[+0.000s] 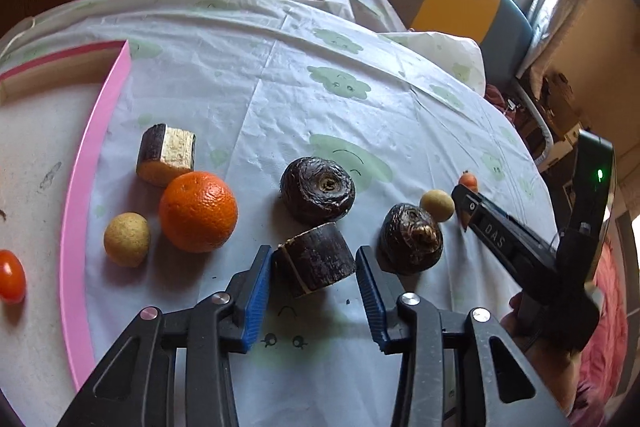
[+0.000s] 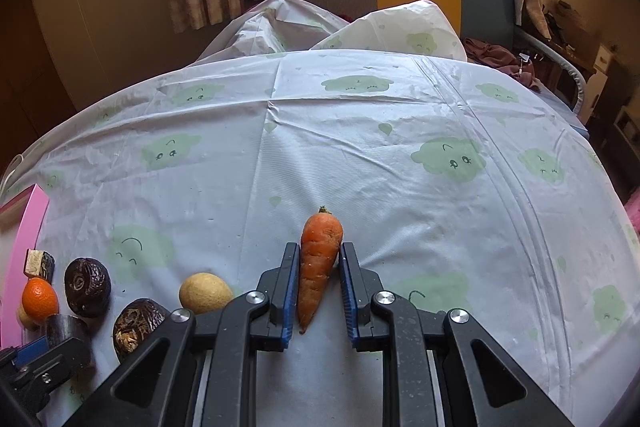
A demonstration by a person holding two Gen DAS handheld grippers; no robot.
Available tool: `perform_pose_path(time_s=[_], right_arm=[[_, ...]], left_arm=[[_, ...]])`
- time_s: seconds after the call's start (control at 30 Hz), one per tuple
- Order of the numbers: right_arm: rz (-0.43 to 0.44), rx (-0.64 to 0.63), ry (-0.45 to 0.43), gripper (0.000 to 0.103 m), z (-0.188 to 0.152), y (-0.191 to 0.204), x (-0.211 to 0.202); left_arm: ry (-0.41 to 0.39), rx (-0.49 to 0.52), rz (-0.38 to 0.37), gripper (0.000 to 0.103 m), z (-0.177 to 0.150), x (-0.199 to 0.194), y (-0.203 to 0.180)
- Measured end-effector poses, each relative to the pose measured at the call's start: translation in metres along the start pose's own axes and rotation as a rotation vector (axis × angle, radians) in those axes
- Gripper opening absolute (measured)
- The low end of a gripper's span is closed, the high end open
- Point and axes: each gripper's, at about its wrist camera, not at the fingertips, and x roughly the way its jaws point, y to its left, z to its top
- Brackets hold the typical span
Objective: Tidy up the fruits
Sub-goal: 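Grasp the dark cylindrical slice with the left tool while the right holds the carrot, then place the dark slice in the pink tray with the left tool while the right holds the carrot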
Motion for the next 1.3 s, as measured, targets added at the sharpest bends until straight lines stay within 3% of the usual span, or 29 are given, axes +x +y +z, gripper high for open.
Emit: perform_pose_path(time_s=[0.33,0.7,0.93,1.13,1.3], right_arm=[[-0.005,-0.004,0.003,0.02,0.0,0.001,0.001],[-0.057,-0.049,0.006,0.02,-0.001,0.01,0.001],[-0.082,-0.071,0.005,0.02,-0.001,0.014,0.002],[-0.092,-0.078,0.004,0.02,-0.002,0.016,0.001],[-0.088,-0.073,0.001,0.02,-0.002,0.016,0.001]], left_arm=[[-0.099,0.126,0.044,0.042,-0.012,-0.044,0.004],[-0.21,0.122,0.098,0.042,-0.014,-0.095,0.038],[-0.21,0.053,0.135,0.042,-0.004,-0.1,0.085],[-0.176,-0.027,0.165,0.042,0.023,-0.089,0.142],[-0.135,-0.062,0.182,0.043,0.034,-0.076,0.168]])
